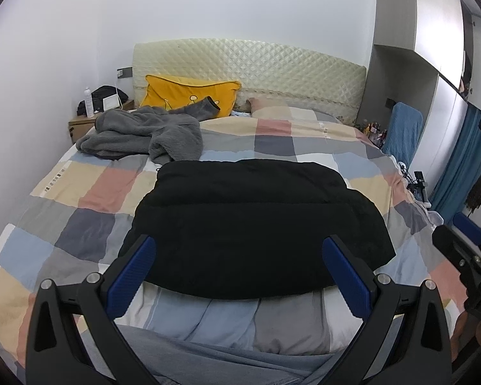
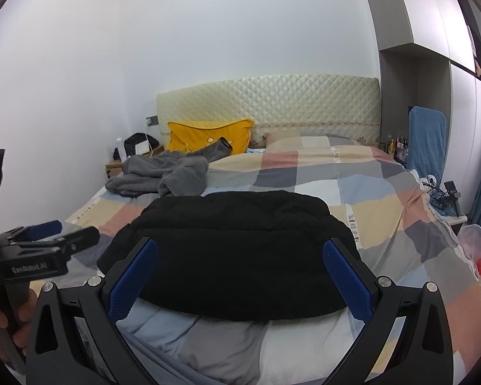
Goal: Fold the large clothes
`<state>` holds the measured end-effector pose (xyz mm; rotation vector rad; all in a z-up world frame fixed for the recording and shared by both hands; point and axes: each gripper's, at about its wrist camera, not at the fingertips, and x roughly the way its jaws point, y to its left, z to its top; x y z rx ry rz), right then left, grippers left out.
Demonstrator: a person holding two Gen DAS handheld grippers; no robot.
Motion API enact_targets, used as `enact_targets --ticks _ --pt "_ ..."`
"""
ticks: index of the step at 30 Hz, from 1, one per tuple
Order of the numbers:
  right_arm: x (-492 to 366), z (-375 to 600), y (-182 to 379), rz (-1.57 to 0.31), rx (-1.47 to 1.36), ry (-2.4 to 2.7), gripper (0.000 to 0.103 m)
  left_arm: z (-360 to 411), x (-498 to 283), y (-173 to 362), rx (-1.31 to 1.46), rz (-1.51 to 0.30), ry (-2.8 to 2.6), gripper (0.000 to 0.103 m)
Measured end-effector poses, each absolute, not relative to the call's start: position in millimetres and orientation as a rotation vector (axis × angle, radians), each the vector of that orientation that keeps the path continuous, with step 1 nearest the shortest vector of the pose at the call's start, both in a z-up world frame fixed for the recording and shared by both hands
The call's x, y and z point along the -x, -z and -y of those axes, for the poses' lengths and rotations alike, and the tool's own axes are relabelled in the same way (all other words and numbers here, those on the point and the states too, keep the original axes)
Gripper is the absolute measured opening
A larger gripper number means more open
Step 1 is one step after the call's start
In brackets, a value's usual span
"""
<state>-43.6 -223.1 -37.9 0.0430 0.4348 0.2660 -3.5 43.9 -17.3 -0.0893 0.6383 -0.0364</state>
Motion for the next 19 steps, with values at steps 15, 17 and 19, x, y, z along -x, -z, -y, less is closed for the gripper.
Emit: enact_targets --ticks 15,17,19 --pt "43.5 223.6 39.4 -0.446 -0.04 -0.246 0.103 -41.1 3.7 15.9 0.082 -0.632 0.041 0.103" --pt "42.9 223.8 40.8 -0.45 -0.044 -0.249 0.103 -41.6 3.3 15.7 0.081 -0.635 0.038 0.103" --pt "42.8 223.6 41.9 -0.452 -0.042 -0.247 0.103 -40.3 2.5 15.2 0.076 -0.636 0.033 0.103"
